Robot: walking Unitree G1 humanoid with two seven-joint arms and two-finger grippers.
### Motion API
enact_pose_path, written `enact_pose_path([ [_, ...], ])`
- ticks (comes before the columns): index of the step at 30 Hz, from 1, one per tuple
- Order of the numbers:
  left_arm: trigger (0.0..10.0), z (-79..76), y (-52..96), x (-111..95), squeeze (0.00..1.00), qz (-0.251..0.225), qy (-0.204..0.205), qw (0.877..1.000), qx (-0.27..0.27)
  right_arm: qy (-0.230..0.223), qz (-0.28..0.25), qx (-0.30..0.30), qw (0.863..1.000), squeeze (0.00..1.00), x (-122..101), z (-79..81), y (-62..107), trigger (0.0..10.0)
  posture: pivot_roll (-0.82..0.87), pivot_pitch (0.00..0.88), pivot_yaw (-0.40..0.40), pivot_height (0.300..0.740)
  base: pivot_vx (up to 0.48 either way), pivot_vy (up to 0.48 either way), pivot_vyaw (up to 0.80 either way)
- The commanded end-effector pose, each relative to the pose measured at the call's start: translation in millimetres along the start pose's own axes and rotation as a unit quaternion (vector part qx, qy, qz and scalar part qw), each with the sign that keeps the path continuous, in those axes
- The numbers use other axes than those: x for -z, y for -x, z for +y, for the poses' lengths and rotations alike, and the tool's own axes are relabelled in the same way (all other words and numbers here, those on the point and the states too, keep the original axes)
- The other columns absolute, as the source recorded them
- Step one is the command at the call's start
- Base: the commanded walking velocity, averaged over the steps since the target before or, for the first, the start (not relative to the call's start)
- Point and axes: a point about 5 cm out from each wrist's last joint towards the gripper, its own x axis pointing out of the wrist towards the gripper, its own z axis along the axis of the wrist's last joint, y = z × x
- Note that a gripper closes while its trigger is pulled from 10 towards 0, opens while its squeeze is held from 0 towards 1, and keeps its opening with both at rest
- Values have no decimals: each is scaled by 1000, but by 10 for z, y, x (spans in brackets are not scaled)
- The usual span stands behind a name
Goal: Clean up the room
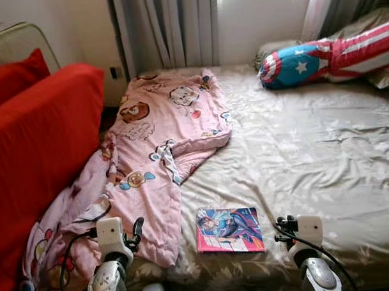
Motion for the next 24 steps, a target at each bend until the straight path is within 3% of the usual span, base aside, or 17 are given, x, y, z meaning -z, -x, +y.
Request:
enact_pose_path([
  [1,10000,4,-23,-34,0,-3,2,1000,1,0,2,-4,1000,0,-10,19,-15,10000,-93,12,12,640,0,0,0],
  [14,10000,4,-23,-30,0,-1,5,1000,-1,6,22,-10,1000,0,1,55,-45,10000,-92,18,16,635,0,0,0],
  [24,10000,3,-27,-31,0,1,6,1000,-1,1,9,-15,1000,0,-23,65,-45,10000,-91,21,17,621,0,0,0],
])
